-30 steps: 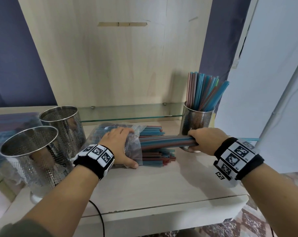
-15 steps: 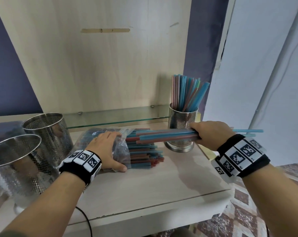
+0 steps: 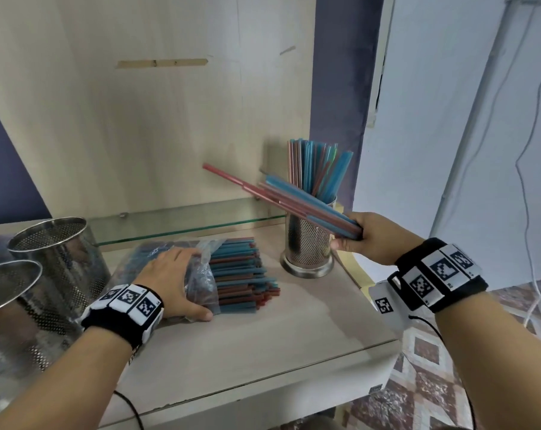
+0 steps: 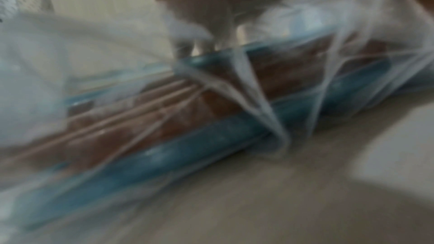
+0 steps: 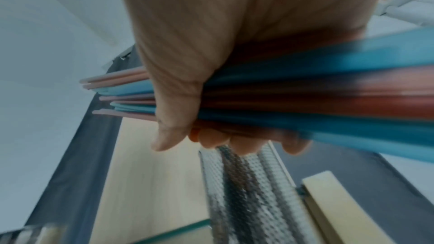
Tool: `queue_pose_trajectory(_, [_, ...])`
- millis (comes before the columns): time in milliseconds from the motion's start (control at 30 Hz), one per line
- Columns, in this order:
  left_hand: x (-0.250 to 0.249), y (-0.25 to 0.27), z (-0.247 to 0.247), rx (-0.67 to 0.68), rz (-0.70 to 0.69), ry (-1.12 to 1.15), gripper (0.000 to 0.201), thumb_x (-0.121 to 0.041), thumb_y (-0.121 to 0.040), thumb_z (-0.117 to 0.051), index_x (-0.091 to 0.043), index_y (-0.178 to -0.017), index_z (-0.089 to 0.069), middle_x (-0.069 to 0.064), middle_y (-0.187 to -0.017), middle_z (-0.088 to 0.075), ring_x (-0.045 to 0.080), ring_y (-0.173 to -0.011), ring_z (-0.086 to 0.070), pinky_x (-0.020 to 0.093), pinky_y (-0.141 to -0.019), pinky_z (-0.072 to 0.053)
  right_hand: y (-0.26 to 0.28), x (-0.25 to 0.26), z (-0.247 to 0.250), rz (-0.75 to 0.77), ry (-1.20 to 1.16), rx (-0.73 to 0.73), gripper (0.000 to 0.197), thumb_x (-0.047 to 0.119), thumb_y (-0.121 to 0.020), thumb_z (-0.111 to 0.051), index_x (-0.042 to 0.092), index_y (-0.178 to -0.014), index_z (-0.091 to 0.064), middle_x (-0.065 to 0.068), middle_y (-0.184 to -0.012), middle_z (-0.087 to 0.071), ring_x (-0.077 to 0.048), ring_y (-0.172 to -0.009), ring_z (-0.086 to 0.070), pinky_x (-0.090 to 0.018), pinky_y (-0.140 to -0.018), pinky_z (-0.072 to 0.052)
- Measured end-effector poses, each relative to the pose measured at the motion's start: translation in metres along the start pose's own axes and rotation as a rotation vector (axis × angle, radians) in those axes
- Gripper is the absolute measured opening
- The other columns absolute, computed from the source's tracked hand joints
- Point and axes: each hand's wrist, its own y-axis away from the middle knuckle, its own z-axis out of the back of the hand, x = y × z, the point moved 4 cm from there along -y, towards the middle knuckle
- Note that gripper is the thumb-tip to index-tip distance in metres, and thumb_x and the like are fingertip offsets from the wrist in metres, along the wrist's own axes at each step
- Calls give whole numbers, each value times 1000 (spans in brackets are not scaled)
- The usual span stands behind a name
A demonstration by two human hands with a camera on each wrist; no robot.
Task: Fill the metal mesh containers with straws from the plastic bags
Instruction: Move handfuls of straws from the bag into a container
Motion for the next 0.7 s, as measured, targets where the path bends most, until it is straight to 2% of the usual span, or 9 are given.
queue_pose_trajectory(100, [-2, 1, 0, -3, -1, -8, 131, -78, -38, -77, -32, -147, -21, -4, -149, -33, 20, -138, -33, 36, -115, -28, 0, 19, 3, 56, -220, -92, 22, 25, -87, -74, 35, -78, -56, 24, -55, -55, 5, -55, -51, -8, -59, -38])
queue_pose_trajectory(200, [-3, 0, 0, -4, -3, -14, 131, -79, -37, -77, -32, -146, -22, -5, -148, -35, 19, -137, -34, 36, -115, -29, -5, 32, 1, 102, -462, -236, 21, 19, -90, -70, 24, -73, -58, 13, -55, -54, 0, -52, -49, -12, -59, -41])
queue_pose_trajectory(267, [-3, 1, 0, -6, -4, -18, 130, -79, -37, -77, -32, -145, -23, -5, -147, -35, 19, -135, -35, 37, -114, -30, -9, 38, -6, 98, -614, -293, 19, 19, -93, -66, 12, -77, -60, 0, -62, -56, -13, -58, -53, -22, -60, -46])
queue_pose_trajectory(333, [-4, 1, -1, -10, -8, -17, 130, -79, -37, -77, -32, -145, -23, -5, -147, -35, 19, -135, -35, 37, -114, -30, -13, 39, -16, 87, -744, -334, 17, 17, -95, -64, 4, -84, -59, -9, -67, -56, -22, -64, -53, -27, -62, -49])
queue_pose_trajectory(467, [-4, 1, 0, -6, -12, -24, 131, -80, -37, -76, -32, -146, -23, -4, -147, -35, 19, -136, -34, 37, -114, -30, -21, 38, -26, 32, -946, -391, 13, 16, -94, -65, 8, -85, -60, -5, -71, -61, -22, -67, -57, -30, -64, -52])
queue_pose_trajectory(600, [-4, 2, 0, 1, -10, -30, 131, -79, -38, -76, -31, -147, -22, -3, -148, -35, 20, -136, -34, 37, -114, -30, -28, 36, -30, 1, -994, -417, 11, 13, -93, -66, 8, -84, -63, -4, -72, -65, -19, -65, -60, -28, -65, -53])
queue_pose_trajectory(700, [-4, 0, 0, -2, -12, -30, 131, -81, -37, -74, -32, -146, -22, -5, -147, -35, 19, -136, -35, 37, -114, -30, -32, 37, -40, -7, -979, -416, 13, 9, -93, -65, 8, -81, -59, -3, -65, -60, -18, -60, -57, -26, -63, -53])
